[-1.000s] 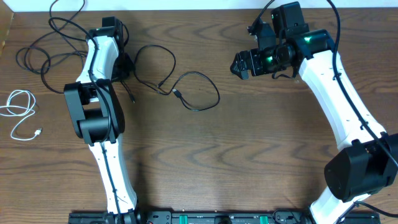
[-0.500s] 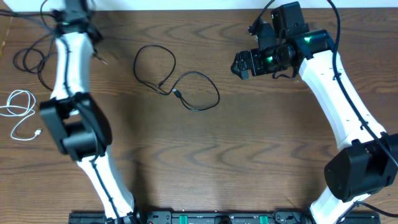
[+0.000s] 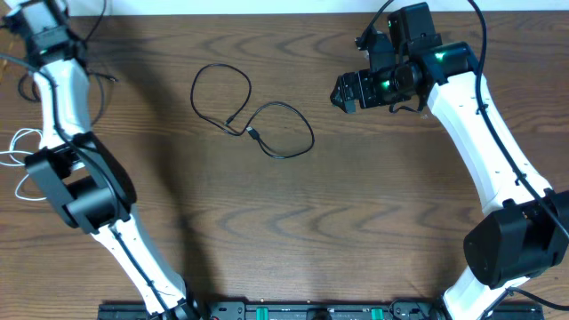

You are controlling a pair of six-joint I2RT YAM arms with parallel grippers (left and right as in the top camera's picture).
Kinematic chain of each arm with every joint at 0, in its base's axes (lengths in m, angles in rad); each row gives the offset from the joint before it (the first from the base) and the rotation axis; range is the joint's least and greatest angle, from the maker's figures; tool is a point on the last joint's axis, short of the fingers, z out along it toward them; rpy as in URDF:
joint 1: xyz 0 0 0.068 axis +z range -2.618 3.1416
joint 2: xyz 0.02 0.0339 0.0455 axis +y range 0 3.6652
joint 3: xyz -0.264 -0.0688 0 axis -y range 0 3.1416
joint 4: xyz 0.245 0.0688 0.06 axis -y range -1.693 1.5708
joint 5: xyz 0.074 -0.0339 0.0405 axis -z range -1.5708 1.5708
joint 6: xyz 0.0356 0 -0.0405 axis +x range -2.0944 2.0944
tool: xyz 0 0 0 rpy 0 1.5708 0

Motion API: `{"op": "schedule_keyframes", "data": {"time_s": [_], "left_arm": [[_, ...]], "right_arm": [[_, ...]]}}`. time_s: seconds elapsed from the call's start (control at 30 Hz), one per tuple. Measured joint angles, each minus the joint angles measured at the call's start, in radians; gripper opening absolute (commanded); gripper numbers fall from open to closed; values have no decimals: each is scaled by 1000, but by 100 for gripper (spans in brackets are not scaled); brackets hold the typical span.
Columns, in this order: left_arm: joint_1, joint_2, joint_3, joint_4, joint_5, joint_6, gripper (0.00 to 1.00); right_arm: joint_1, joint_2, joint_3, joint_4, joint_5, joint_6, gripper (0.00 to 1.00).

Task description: Untangle cables

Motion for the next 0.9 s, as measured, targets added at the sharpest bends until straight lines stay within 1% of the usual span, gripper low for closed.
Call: {"op": "schedule_keyframes", "data": {"time_s": [0.2, 0.4, 0.57, 0.67, 0.8, 0.9], "left_arm": [[79, 40, -1, -76, -4, 0, 8], [103, 48, -7, -105, -7, -6, 8], [100, 72, -7, -50, -8, -38, 8], [99, 124, -7, -6, -9, -49, 8], [99, 229, -8, 8, 42, -45, 7], [97, 248, -10, 23, 52, -37, 8]], "right_arm": [[0, 0, 0, 14, 0, 18, 97], [0, 0, 0, 24, 0, 32, 97], [0, 0, 0, 10, 0, 39, 96], [0, 0, 0, 6, 0, 41, 96], [0, 0, 0, 8, 0, 53, 96], [0, 0, 0, 12, 0, 60, 96]]}}
